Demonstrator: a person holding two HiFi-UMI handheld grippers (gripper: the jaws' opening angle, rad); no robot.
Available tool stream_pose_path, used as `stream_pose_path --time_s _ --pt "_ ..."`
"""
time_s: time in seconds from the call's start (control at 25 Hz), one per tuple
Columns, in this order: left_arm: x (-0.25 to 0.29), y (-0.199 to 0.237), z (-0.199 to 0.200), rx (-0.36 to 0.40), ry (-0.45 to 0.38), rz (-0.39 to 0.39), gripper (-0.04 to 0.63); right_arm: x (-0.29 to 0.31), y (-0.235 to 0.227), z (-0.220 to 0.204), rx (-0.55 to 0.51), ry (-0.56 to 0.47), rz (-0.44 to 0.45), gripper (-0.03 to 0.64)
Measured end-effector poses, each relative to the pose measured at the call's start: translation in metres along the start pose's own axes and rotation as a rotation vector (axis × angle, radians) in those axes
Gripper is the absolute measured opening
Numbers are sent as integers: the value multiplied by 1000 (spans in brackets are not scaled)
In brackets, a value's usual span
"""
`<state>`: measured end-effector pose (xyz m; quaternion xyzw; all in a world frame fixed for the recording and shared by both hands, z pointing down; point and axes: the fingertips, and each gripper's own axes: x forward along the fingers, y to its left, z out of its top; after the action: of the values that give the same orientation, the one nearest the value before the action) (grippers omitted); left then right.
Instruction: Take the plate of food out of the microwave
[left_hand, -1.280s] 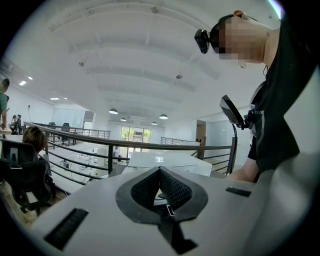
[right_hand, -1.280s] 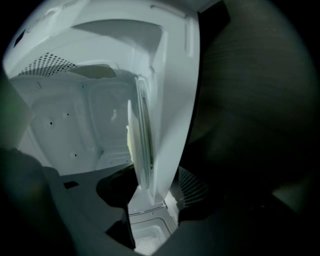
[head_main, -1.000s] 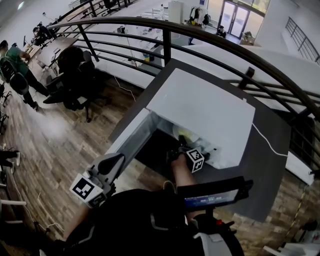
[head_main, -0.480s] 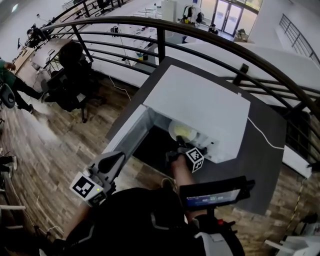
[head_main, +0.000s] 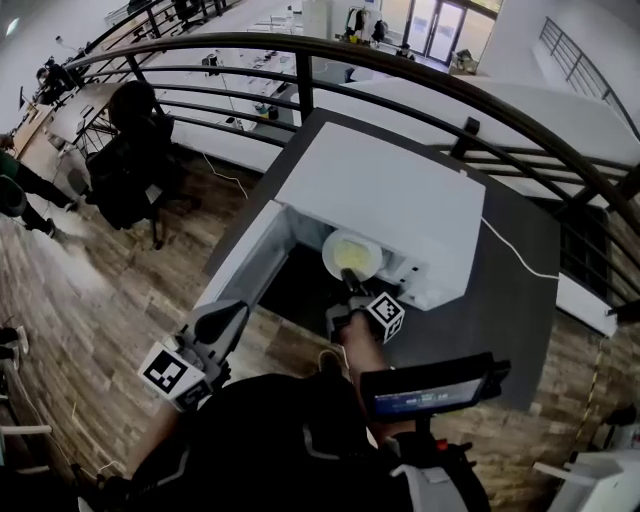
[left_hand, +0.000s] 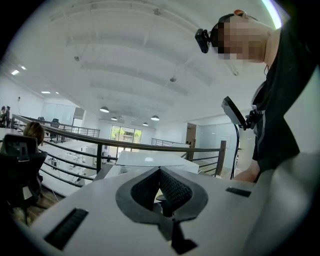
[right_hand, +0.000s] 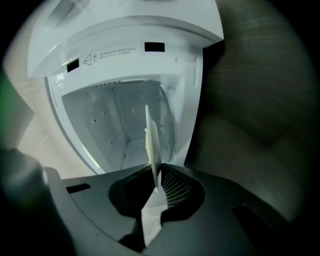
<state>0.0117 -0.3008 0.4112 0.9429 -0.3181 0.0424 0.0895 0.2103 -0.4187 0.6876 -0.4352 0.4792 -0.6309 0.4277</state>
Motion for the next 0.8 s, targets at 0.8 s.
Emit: stream_pose_path --time_s 0.8 --pt "-11 -13 -8 -23 -32 -89 5 -60 56 -87 -32 200 72 23"
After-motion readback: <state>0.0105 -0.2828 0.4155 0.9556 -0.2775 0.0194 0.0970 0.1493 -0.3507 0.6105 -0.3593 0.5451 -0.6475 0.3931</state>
